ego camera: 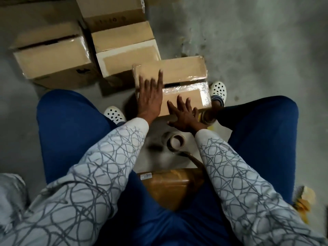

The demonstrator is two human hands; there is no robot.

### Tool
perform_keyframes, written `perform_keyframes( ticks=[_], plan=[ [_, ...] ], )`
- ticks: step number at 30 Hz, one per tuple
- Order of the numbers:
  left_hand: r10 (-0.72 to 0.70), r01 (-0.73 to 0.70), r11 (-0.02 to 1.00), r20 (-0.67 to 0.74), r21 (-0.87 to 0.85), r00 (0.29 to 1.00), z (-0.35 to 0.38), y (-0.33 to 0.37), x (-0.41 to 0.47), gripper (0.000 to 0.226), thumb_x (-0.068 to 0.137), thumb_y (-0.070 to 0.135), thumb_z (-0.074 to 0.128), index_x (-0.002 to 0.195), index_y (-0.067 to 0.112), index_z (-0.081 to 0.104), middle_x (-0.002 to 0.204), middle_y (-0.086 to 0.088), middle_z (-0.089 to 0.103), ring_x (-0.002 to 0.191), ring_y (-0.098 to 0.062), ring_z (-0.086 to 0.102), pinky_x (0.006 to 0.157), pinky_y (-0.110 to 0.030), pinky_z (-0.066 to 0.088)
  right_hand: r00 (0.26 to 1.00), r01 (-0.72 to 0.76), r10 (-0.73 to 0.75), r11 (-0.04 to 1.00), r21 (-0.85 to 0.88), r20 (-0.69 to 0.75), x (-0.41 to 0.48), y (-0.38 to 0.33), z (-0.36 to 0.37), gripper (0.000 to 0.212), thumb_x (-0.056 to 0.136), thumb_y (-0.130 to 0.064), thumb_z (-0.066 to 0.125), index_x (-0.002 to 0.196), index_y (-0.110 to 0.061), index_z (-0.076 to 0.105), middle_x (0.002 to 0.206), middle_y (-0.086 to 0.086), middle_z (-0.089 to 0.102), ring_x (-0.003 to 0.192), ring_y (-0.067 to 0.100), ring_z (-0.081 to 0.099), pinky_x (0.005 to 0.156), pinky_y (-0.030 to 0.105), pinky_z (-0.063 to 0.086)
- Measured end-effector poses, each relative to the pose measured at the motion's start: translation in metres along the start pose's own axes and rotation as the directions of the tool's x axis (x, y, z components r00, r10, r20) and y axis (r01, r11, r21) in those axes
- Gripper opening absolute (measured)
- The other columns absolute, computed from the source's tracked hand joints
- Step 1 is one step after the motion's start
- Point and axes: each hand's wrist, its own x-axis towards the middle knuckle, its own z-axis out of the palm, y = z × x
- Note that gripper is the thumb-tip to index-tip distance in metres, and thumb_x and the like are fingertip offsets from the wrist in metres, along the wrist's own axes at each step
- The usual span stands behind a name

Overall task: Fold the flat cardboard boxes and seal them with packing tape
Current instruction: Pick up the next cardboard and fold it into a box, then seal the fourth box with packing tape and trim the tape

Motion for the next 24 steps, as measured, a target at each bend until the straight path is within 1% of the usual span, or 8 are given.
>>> perform_keyframes(
  ticks=[5, 8, 11, 14, 16, 18, 21, 24],
  plan=[
    [0.017, 0.009, 0.990, 0.188, -0.138, 0.982, 0.034, -0.002, -0.022, 0.089, 0.092, 0.036, 0.054, 0.159, 0.007, 0.003, 0.166, -0.012, -0.006, 0.153, -0.033, -0.010, 0.124, -0.048, -0.001, 0.973, 0.061, -0.041, 0.995, 0.083, -0.225, -0.007, 0.006, 0.001, 0.052, 0.092, -0.048, 0.063, 0.141, -0.037, 0.053, 0.160, 0.002, 0.033, 0.145, 0.033, 0.028, 0.113, 0.050, 0.030],
    [0.037, 0.003, 0.981, 0.203, -0.195, 0.979, 0.030, -0.002, -0.018, 0.087, 0.097, 0.052, 0.045, 0.158, 0.009, 0.001, 0.165, -0.015, -0.011, 0.152, -0.034, -0.014, 0.123, -0.052, -0.005, 0.921, 0.106, 0.088, 0.880, 0.462, -0.378, -0.013, 0.012, 0.006, 0.023, 0.090, -0.033, 0.068, 0.107, -0.021, 0.076, 0.109, 0.005, 0.075, 0.102, 0.025, 0.068, 0.089, 0.035, 0.053],
    [0.082, -0.056, 0.982, 0.142, -0.182, 0.986, 0.032, 0.007, -0.027, 0.090, 0.094, 0.062, 0.038, 0.159, 0.011, 0.002, 0.163, -0.022, -0.011, 0.151, -0.038, -0.014, 0.121, -0.056, -0.007, 0.950, -0.037, 0.228, 0.760, 0.649, -0.213, -0.017, 0.021, 0.030, 0.011, 0.087, -0.023, 0.070, 0.083, -0.014, 0.074, 0.081, 0.012, 0.075, 0.075, 0.025, 0.073, 0.077, 0.047, 0.059],
    [0.316, -0.326, 0.921, -0.078, -0.212, 0.945, 0.037, 0.029, -0.042, 0.073, 0.096, 0.050, 0.038, 0.154, 0.006, 0.029, 0.160, -0.028, 0.018, 0.149, -0.044, 0.015, 0.122, -0.055, 0.013, 0.972, -0.179, 0.229, 0.856, 0.485, -0.044, -0.006, 0.041, 0.057, 0.021, 0.088, -0.027, 0.068, 0.092, -0.008, 0.075, 0.095, 0.017, 0.074, 0.092, 0.033, 0.069, 0.082, 0.041, 0.055],
    [0.598, -0.629, 0.741, -0.198, -0.233, 0.777, 0.046, 0.044, -0.057, 0.051, 0.093, 0.035, 0.044, 0.130, 0.004, 0.060, 0.134, -0.024, 0.056, 0.125, -0.039, 0.052, 0.107, -0.045, 0.036, 0.974, -0.218, 0.224, 0.881, 0.420, 0.037, 0.003, 0.050, 0.070, 0.025, 0.087, -0.026, 0.068, 0.104, -0.008, 0.073, 0.111, 0.020, 0.071, 0.105, 0.036, 0.066, 0.088, 0.038, 0.050],
    [0.664, -0.663, 0.656, -0.143, -0.360, 0.734, 0.061, 0.054, -0.068, 0.038, 0.085, 0.030, 0.046, 0.105, 0.009, 0.071, 0.104, -0.016, 0.069, 0.096, -0.034, 0.064, 0.087, -0.038, 0.045, 0.941, -0.335, 0.320, 0.826, 0.454, 0.112, 0.017, 0.062, 0.087, 0.021, 0.083, -0.020, 0.072, 0.101, -0.010, 0.074, 0.111, 0.020, 0.071, 0.107, 0.035, 0.066, 0.092, 0.040, 0.053],
    [0.310, 0.009, 0.754, 0.367, -0.657, 0.877, 0.098, 0.063, -0.071, 0.041, 0.083, 0.027, 0.063, 0.123, 0.020, 0.066, 0.120, -0.010, 0.068, 0.109, -0.031, 0.063, 0.092, -0.037, 0.051, 0.836, -0.520, 0.506, 0.604, 0.604, 0.214, 0.032, 0.077, 0.120, 0.030, 0.082, -0.027, 0.075, 0.109, -0.015, 0.069, 0.112, 0.016, 0.071, 0.107, 0.031, 0.067, 0.094, 0.041, 0.054],
    [-0.021, 0.668, 0.488, 0.757, -0.562, 0.653, 0.150, 0.070, -0.064, 0.074, 0.086, 0.013, 0.064, 0.152, 0.024, 0.034, 0.151, -0.010, 0.044, 0.135, -0.028, 0.046, 0.108, -0.042, 0.043, 0.769, -0.584, 0.600, 0.520, 0.624, 0.219, 0.048, 0.080, 0.156, 0.054, 0.087, -0.036, 0.069, 0.135, -0.018, 0.052, 0.133, 0.018, 0.055, 0.123, 0.037, 0.055, 0.101, 0.044, 0.048]
  ],
)
